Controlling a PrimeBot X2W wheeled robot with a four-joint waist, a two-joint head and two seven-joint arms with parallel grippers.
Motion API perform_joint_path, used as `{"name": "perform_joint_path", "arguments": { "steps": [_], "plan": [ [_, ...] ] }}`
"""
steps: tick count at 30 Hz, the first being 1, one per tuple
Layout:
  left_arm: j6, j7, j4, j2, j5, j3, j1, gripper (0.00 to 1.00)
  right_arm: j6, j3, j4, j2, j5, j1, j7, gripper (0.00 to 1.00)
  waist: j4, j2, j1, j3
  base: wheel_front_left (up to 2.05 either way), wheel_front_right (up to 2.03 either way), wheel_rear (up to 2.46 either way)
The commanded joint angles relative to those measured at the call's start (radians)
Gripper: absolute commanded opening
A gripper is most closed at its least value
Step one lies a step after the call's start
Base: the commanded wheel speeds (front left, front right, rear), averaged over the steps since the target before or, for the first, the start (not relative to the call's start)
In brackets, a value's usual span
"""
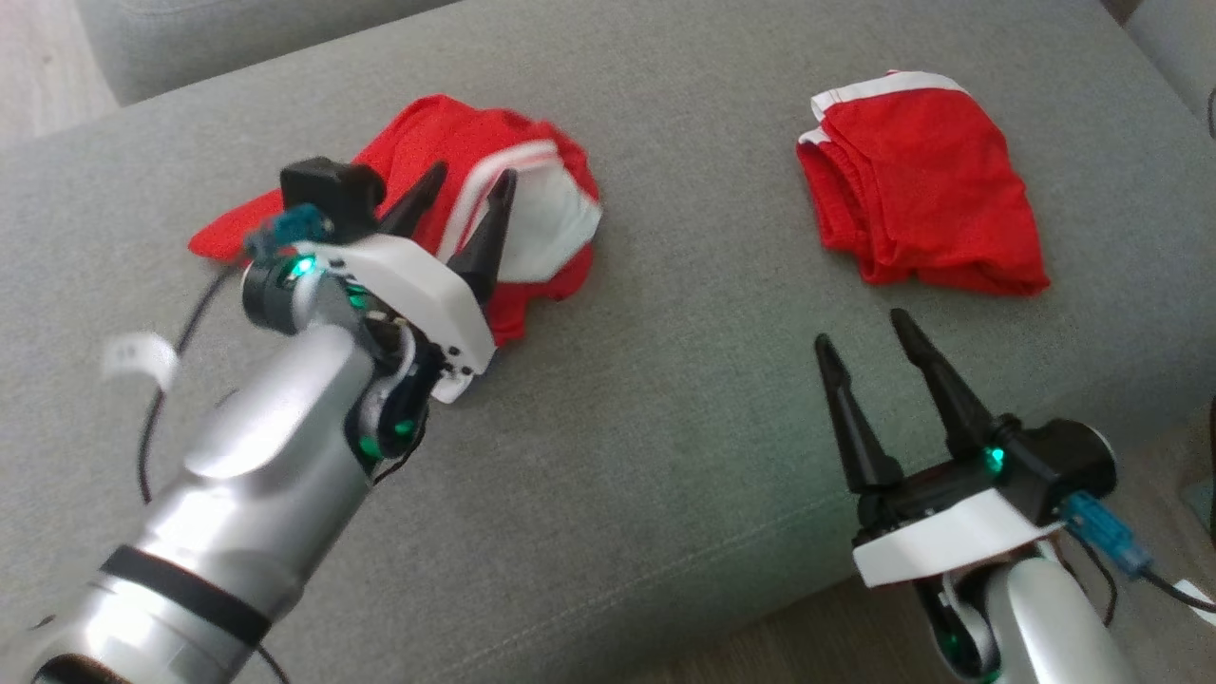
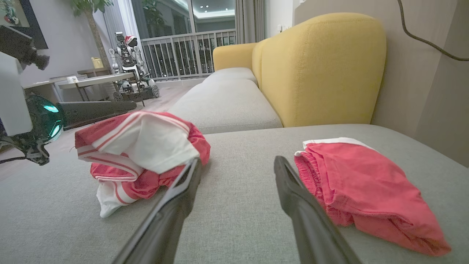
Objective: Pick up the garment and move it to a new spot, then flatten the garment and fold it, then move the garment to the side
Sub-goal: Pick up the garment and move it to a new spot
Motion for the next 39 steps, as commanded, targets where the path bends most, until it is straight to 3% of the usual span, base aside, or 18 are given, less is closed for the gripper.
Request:
{"name": "perform_joint_path", "arguments": {
  "steps": [1, 4, 8, 12, 16, 25, 33, 39],
  "plan": [
    [0.012, -0.072, -0.018, 0.020, 0.044, 0.039, -0.052, 1.00, 0.000, 0.010, -0.036, 0.001, -0.001, -0.022, -0.009, 1.00, 0.012, 0.0000, 0.0000, -0.011, 0.00, 0.00, 0.00],
    [0.077, -0.127, -0.047, 0.023, 0.153, 0.060, -0.035, 1.00, 0.000, -0.015, -0.035, 0.001, 0.000, -0.006, -0.009, 1.00, 0.039, 0.0000, 0.0000, -0.036, 0.00, 0.00, 0.00],
    [0.155, -0.131, -0.241, 0.040, 0.340, 0.176, 0.091, 1.00, 0.000, -0.035, -0.032, 0.001, 0.010, 0.028, -0.009, 1.00, 0.096, 0.0000, 0.0000, -0.076, 0.00, 0.00, 0.00],
    [0.185, -0.131, -0.416, 0.034, 0.454, 0.295, 0.298, 1.00, 0.000, -0.028, -0.017, 0.001, 0.014, 0.061, -0.009, 1.00, 0.157, 0.0000, 0.0000, -0.120, 0.00, 0.00, 0.00],
    [0.147, -0.131, -0.529, -0.011, 0.508, 0.406, 0.487, 1.00, 0.000, -0.046, -0.009, 0.001, 0.013, 0.085, -0.009, 1.00, 0.220, 0.0000, 0.0000, -0.155, 0.00, 0.00, 0.00],
    [0.085, -0.131, -0.606, -0.122, 0.629, 0.592, 0.778, 1.00, 0.000, -0.078, 0.004, 0.001, 0.010, 0.130, -0.009, 1.00, 0.295, 0.0000, 0.0000, -0.208, 0.00, 0.00, 0.00],
    [0.038, -0.131, -0.622, -0.179, 0.796, 0.662, 0.906, 1.00, 0.000, -0.078, 0.000, 0.001, 0.009, 0.171, -0.009, 1.00, 0.319, 0.0000, 0.0000, -0.243, 0.00, 0.00, 0.00],
    [0.026, -0.131, -0.618, -0.206, 0.830, 0.687, 0.942, 1.00, 0.000, -0.078, -0.016, 0.001, -0.001, 0.205, -0.009, 1.00, 0.325, 0.0000, 0.0000, -0.262, 0.00, 0.00, 0.00]
  ]
}}
